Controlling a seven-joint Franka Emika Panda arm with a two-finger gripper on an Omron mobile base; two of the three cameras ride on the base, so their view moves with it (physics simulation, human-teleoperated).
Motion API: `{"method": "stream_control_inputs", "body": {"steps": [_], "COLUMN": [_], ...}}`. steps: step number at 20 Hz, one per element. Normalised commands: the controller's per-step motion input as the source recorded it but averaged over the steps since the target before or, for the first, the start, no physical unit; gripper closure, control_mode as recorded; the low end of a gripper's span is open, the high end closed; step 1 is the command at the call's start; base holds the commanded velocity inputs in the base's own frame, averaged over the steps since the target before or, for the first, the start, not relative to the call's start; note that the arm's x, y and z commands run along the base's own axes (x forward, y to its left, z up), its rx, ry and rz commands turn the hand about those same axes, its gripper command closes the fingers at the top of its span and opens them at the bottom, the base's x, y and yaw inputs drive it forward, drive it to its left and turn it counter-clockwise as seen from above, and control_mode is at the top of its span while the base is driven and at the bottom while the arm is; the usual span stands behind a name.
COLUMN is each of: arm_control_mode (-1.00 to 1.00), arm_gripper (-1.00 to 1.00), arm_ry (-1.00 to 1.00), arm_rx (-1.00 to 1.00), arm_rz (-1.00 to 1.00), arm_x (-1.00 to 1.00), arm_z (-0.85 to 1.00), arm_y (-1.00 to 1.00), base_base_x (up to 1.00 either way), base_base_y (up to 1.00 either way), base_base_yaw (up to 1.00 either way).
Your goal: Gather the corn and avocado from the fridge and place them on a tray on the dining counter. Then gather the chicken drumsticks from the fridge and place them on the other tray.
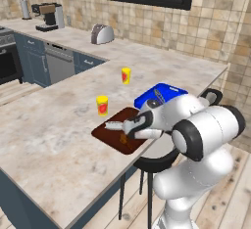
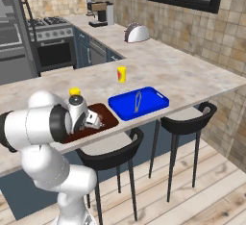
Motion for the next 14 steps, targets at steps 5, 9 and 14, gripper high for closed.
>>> {"method": "stream_control_inputs", "body": {"steps": [5, 9, 14], "arm_control_mode": [-1.00, -1.00, -1.00], "arm_gripper": [-1.00, -1.00, -1.00], "arm_ry": [0.00, 0.00, 0.00], "arm_rx": [0.00, 0.00, 0.00], "arm_rz": [0.00, 0.00, 0.00], "arm_x": [0.21, 0.19, -0.05], "arm_z": [-0.28, -0.17, 0.09], "arm_y": [0.08, 0.02, 0.00], "base_base_x": [0.00, 0.00, 0.00], "base_base_y": [0.00, 0.00, 0.00], "base_base_yaw": [0.00, 0.00, 0.00]}}
